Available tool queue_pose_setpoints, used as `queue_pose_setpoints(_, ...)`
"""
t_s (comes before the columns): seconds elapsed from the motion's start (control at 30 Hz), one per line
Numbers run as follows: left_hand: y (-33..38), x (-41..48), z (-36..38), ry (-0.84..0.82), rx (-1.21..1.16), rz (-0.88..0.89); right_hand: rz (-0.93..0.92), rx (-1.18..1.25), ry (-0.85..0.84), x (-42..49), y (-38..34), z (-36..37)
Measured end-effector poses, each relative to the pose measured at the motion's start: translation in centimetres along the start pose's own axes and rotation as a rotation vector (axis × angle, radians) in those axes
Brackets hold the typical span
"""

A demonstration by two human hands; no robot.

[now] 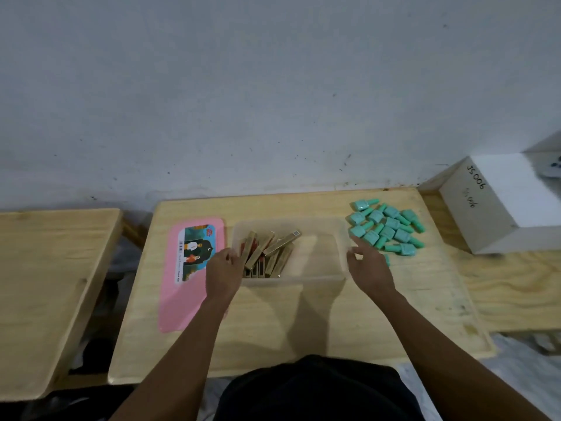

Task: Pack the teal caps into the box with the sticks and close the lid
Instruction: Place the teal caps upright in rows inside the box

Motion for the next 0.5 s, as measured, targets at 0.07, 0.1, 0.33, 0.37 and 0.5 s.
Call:
queue_pose_setpoints(0.07, 1.1, -0.6, 0.1, 0.105, 0.092, 0.029, 0.047, -0.018, 0.084, 0.3, 0.8, -1.2)
queue_pose_setpoints(0.1, 1.9, -0.9, 0.2, 0.162, 0.143, 0.073, 0.071, -0.030, 0.123, 0.4, 1.5, -1.9)
queue_pose_setpoints(0.33, 11.5, -2.9, 6.2, 0.053, 0.141, 0.690, 0.145, -0.192, 0.050, 1.0, 7.9, -6.5)
queue_pose_setpoints(0.37, 12.9, -3.2, 7.6, -0.019, 0.157, 0.766, 0.125, -0.211, 0.030, 1.1, 8.6, -6.9)
queue_pose_setpoints(0.5, 17.9, -3.5, 12.9, -0.290, 0.295, 0.849, -0.020, -0.316, -0.093, 1.9, 9.8, -8.0)
Point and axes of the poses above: each hand's wrist, its own x-axis towards the middle knuckle, its own z-axis out of the palm, y = z × x, the point moved 1 cm from there along x, towards the middle knuckle, and after that the axes turned 1 degree about z, right-handed, at the moved point
